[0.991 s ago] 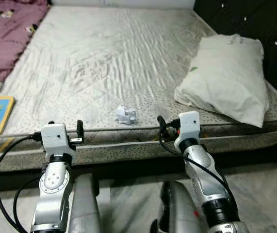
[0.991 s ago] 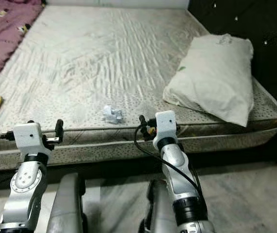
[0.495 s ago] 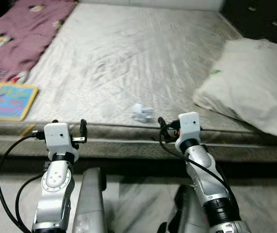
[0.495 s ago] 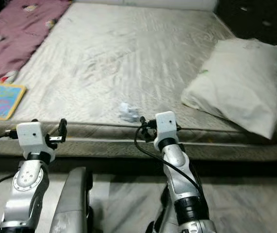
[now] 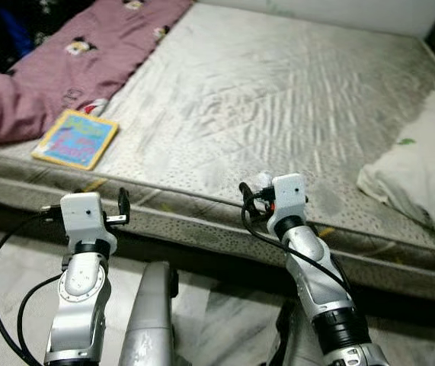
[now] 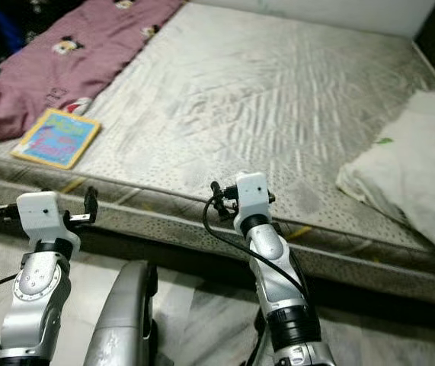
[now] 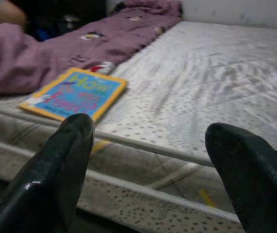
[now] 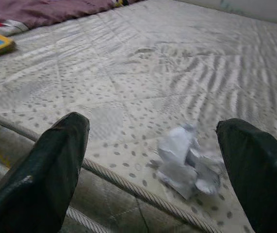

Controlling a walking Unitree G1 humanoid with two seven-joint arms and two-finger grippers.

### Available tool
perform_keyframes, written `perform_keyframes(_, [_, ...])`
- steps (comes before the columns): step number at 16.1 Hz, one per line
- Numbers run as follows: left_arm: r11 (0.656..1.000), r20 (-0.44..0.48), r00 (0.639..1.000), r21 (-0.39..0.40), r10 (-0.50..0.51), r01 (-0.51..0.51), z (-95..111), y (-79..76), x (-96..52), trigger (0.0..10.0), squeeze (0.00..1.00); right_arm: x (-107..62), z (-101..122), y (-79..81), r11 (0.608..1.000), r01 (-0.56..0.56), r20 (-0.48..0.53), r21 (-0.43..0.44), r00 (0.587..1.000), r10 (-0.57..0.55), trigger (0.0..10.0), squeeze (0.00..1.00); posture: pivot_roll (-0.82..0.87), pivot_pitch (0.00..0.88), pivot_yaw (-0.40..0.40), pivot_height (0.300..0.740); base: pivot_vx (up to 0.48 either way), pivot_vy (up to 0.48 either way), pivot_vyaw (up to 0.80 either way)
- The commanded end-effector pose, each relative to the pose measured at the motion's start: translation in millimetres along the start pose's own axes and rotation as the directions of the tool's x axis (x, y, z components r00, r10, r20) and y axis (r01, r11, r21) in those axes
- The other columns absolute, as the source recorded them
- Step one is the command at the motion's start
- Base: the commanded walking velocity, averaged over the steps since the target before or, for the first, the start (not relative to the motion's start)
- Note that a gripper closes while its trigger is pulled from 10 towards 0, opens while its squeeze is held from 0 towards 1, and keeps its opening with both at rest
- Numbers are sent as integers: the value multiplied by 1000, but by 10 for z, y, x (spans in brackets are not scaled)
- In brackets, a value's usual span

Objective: Clean up the room

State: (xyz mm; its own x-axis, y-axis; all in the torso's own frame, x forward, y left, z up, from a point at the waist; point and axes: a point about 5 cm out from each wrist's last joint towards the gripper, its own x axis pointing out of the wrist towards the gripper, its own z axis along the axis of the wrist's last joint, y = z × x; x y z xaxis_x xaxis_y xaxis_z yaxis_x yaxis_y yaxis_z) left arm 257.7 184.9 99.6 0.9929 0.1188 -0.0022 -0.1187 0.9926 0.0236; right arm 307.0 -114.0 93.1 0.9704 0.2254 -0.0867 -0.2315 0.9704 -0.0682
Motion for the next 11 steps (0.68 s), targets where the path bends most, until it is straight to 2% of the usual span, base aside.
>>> perform_keyframes(1, [1000, -1, 1000, -9, -11, 11, -1, -26, -5, 10000, 0, -16, -38, -35, 1000, 6, -19, 0, 1000, -6, 10000, 0, 95, 41, -65, 531, 311, 0, 0])
perform_keyframes(9, [1000, -12, 1000, -22, -18, 18, -7, -28, 8, 10000, 0, -4, -33, -35, 1000, 4, -20, 8, 1000, -4, 10000, 0, 93, 55, -64, 531, 342, 0, 0])
perform_keyframes(11, [1000, 1, 1000, -20, -22, 22, 9, -32, 9, 10000, 0, -4, -37, -38, 1000, 6, -23, 13, 1000, -6, 10000, 0, 92, 60, -64, 531, 127, 0, 0])
